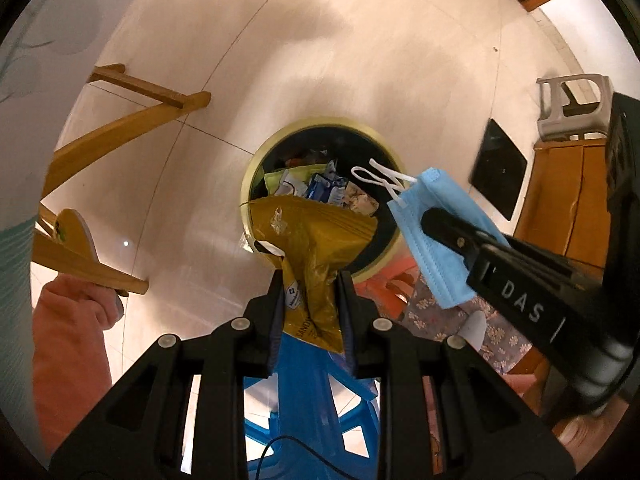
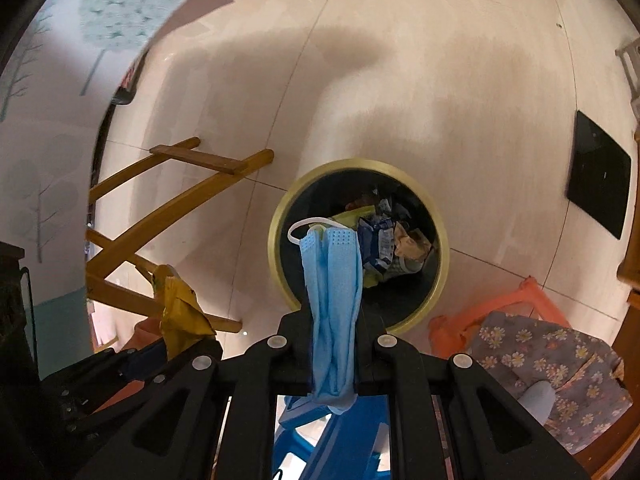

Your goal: Collect trash

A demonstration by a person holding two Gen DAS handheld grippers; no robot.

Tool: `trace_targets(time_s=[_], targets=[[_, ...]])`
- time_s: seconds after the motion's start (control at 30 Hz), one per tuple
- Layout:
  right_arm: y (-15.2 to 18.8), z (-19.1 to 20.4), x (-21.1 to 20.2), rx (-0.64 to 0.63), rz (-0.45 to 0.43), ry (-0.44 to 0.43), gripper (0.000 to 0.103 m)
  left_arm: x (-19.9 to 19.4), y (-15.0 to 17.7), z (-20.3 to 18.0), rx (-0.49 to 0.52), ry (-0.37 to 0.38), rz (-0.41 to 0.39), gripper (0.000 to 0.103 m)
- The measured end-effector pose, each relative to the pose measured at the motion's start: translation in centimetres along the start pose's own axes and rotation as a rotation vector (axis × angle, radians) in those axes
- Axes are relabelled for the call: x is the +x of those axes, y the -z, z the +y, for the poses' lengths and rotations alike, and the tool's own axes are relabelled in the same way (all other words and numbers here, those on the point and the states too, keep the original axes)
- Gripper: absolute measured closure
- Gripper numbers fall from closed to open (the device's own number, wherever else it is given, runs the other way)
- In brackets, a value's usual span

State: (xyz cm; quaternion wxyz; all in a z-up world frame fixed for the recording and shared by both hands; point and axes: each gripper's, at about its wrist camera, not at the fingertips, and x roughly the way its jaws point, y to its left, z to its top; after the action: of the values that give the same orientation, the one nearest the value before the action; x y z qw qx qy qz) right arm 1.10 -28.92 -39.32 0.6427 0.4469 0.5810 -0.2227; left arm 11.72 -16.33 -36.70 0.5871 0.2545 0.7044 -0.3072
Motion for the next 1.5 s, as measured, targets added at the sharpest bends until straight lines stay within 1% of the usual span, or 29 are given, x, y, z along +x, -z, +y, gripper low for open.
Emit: trace_targets(time_s=[0.13,0.17,0.23,0.3,0.37,0.4,0.47,0.5,0.53,0.57,0.63,0.7,0.87,1.13,1.5], targets=[[-0.5,-0.9,1.4,0.03,0.02,0.008,0.091,1.8,-1.0,-0.8,0.007,-0.012,0.009,0.082],[-0.5,-1.2,1.7,0.036,0.023,0.008,0.088,2.1,-1.1,-1.0,0.009,-0.016,0.011,0.082],[-0.7,-1.5,2.2,0.049,0.025,0.004,0.087,2.9,-1.6,-1.0,0.012,-0.023,0.014,0.082],[-0.8,-1.8,2.3,0.059,0.024,0.001,0.082,3.3,-1.9,-1.0,0.011,-0.024,0.012,0.082],[-1.0,-1.9,2.3,0.072,0.02,-0.007,0.071,3.6,-1.9,-0.9,0.005,-0.025,0.011,0.081],[-1.0,-1.9,2.4,0.078,0.019,-0.012,0.065,3.5,-1.8,-0.9,0.0,-0.027,0.011,0.078],[-1.0,-1.9,2.5,0.085,0.023,-0.015,0.063,3.6,-1.9,-0.6,-0.018,-0.021,0.012,0.073],[-1.0,-1.9,2.6,0.085,0.026,-0.013,0.062,3.6,-1.8,-0.6,-0.026,-0.019,0.016,0.066],[-0.9,-1.9,2.6,0.084,0.029,-0.008,0.061,3.7,-1.8,-0.4,-0.037,-0.016,0.019,0.055],[-0.9,-2.0,2.7,0.088,0.03,-0.006,0.058,3.8,-1.9,-0.2,-0.047,-0.013,0.021,0.05],[-1.0,-2.1,2.7,0.093,0.032,-0.001,0.055,3.9,-1.8,0.0,-0.056,-0.022,0.022,0.037],[-1.0,-2.2,2.7,0.098,0.031,0.005,0.054,4.2,-1.7,0.2,-0.06,-0.026,0.026,0.03],[-1.0,-2.3,2.4,0.088,0.015,0.023,0.054,4.4,-1.6,0.2,-0.075,-0.025,0.025,0.029],[-1.1,-1.7,1.5,0.029,-0.017,0.074,0.054,3.5,-1.1,0.2,-0.107,-0.043,-0.004,0.029],[-1.0,-0.7,-0.3,-0.035,-0.035,0.132,0.054,0.7,1.2,0.6,-0.168,-0.041,-0.046,0.029]])
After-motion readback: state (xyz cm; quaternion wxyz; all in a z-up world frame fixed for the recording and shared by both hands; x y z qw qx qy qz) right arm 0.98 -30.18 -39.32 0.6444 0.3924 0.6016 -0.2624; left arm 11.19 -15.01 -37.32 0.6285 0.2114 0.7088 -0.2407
